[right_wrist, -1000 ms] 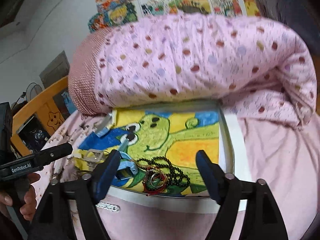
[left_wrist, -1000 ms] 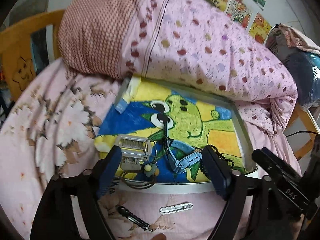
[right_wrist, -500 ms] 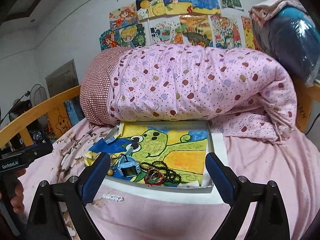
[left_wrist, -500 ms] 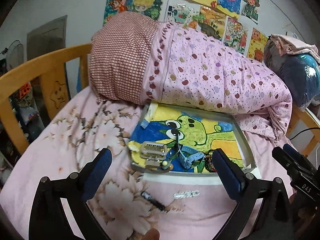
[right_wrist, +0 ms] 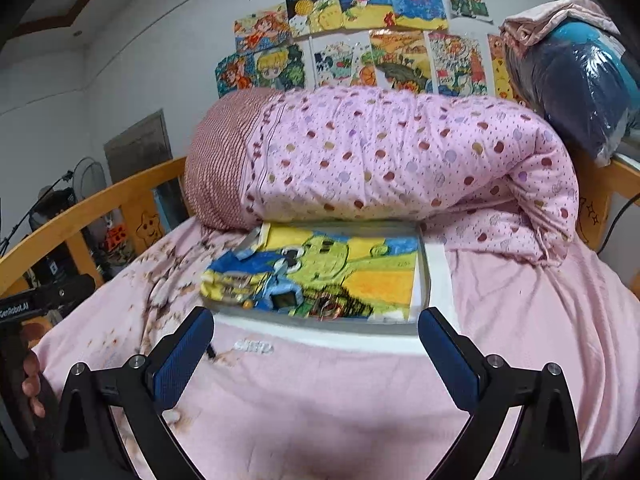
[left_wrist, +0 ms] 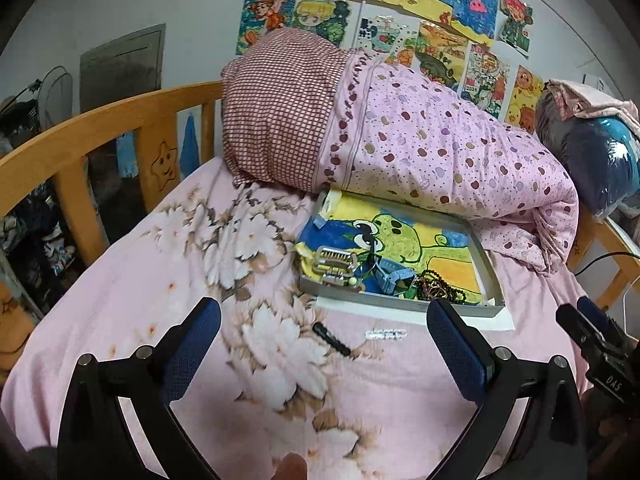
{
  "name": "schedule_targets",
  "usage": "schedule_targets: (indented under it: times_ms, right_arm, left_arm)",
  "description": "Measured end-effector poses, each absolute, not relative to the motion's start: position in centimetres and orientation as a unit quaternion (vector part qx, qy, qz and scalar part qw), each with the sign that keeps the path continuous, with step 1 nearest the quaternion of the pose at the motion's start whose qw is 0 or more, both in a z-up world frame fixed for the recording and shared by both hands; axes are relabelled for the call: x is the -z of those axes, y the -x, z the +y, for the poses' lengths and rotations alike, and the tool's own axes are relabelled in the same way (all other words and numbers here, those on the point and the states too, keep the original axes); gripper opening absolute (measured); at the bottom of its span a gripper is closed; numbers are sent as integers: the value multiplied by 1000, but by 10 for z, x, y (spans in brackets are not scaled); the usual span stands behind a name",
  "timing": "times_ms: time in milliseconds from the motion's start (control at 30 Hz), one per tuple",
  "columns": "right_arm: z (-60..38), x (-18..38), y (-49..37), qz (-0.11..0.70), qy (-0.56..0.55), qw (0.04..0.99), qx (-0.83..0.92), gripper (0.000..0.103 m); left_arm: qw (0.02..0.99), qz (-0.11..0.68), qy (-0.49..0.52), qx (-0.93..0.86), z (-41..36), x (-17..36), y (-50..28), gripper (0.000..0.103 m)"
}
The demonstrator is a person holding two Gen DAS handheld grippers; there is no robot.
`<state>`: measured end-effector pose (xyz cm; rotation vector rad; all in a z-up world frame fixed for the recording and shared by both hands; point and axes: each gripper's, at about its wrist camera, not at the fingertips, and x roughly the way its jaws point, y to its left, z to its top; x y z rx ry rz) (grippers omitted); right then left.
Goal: Organize jewelry
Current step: 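Open both tools over the tray and lift them away, then grasp the black hair clip with the left tool while the right tool grasps the white link strip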
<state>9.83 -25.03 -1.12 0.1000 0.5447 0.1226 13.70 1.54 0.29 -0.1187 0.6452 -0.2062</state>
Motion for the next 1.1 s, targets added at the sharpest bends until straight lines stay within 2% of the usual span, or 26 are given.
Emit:
schedule_targets:
  times_ms: [367,700,767,900,1100]
  right_arm:
    - [-227,59,-124,401,-13,912,-82,103]
    - [-244,98,-176,524,-92,828,-176,103]
    - [-243,102,-189,531,-75,822,-192,103]
    - [-230,105,-207,519,27,831,-200,103]
    - [-210,117,-220,488,89,830,-255,103]
  left_arm:
    - [892,442,39,88,11,38,-142,101]
    - [841,531,48,89,15,75,-169,101]
    - [836,538,48,94,15,78,-179,101]
    - [836,537,33,111,10,81,-197,101]
    - [820,555,24,139,1,96,-228,101]
